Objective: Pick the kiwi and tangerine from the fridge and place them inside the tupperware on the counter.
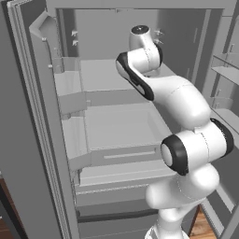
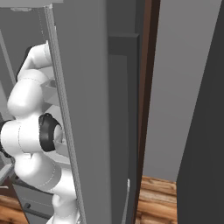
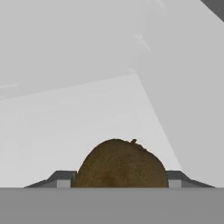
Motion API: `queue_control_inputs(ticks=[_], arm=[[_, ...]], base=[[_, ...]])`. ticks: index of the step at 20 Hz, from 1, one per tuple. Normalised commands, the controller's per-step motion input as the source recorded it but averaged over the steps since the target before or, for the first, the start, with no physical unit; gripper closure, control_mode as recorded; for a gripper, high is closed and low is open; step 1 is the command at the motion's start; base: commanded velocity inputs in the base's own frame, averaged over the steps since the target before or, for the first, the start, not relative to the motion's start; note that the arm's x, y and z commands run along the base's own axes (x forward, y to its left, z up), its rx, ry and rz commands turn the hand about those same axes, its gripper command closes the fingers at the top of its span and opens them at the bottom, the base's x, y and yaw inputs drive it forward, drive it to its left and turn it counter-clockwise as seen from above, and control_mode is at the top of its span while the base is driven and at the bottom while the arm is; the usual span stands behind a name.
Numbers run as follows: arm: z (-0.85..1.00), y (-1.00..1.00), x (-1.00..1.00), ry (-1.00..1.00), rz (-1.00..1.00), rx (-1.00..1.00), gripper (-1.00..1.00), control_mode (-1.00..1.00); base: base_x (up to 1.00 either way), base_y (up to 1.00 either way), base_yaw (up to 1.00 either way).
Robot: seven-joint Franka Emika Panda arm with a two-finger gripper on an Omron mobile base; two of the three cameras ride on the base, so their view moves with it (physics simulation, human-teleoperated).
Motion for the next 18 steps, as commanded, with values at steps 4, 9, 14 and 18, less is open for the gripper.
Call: queue_control_inputs(ticks=[4,9,14,18], arm=[[-0.18,0.00,-0.34,0.00,0.00,0.00,1.00,-1.00],[-0.24,0.00,-0.74,-0.07,0.00,0.00,1.00,-1.00],[-0.03,0.00,-1.00,-0.25,0.00,0.00,1.00,-1.00],[0.20,0.00,-1.00,-0.19,0.03,0.04,1.00,-1.00]], base=[[0.00,0.00,0.00],[0.00,0.00,0.00],[0.00,0.00,0.00],[0.00,0.00,0.00]])
